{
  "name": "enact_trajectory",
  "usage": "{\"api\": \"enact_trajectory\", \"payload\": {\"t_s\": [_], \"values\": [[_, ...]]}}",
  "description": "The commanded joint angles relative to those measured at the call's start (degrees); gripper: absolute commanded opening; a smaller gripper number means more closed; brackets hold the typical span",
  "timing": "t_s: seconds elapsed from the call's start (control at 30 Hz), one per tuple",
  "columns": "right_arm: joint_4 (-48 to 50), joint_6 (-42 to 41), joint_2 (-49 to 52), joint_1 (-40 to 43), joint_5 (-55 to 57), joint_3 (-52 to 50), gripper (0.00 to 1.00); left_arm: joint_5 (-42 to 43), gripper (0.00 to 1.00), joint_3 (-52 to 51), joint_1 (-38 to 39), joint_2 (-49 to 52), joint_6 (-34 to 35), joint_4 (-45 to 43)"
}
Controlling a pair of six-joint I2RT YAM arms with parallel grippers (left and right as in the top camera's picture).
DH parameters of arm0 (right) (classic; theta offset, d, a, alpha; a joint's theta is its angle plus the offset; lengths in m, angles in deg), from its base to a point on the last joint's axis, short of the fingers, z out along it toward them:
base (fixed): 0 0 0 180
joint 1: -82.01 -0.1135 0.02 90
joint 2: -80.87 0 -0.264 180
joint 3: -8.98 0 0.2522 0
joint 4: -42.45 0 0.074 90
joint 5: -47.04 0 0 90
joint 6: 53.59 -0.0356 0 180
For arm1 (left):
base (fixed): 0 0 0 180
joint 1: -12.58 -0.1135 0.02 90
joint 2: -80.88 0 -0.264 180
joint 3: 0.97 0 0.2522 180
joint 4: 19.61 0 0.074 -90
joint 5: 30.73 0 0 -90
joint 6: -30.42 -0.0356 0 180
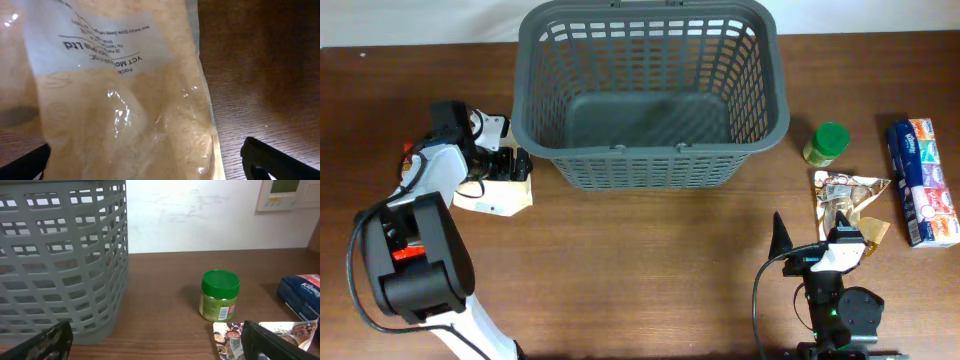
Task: Pack container
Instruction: 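Lift the powder bag with the left gripper toward the basket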
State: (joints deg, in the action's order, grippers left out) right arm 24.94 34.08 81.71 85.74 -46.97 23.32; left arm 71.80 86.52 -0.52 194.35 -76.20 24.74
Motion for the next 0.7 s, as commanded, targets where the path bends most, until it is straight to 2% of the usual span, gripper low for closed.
{"api": "enact_trajectory", "payload": {"t_s": [0.0,0.4,0.43,0.47,0.53,0.57,0.67], "values": [[-0.3,0.4,-0.7,0.4,-0.7,-0.3,0.99,0.1,0.99,0.8,-0.3,0.5,0.8,0.1],[-0.3,0.4,-0.7,0.4,-0.7,-0.3,0.99,0.0,0.99,0.6,-0.3,4.1,0.7,2.0],[-0.3,0.4,-0.7,0.4,-0.7,-0.3,0.99,0.0,0.93,0.6,-0.3,4.2,0.7,2.1],[-0.3,0.4,-0.7,0.4,-0.7,-0.3,0.99,0.0,0.72,0.6,-0.3,4.3,0.7,2.1],[-0.3,0.4,-0.7,0.4,-0.7,-0.3,0.99,0.0,0.18,0.6,-0.3,4.3,0.7,2.0],[-0.3,0.4,-0.7,0.4,-0.7,-0.3,0.99,0.0,0.02,0.6,-0.3,4.3,0.7,2.0],[-0.3,0.4,-0.7,0.4,-0.7,-0.3,0.99,0.1,0.02,0.6,-0.3,4.3,0.7,2.4]]}}
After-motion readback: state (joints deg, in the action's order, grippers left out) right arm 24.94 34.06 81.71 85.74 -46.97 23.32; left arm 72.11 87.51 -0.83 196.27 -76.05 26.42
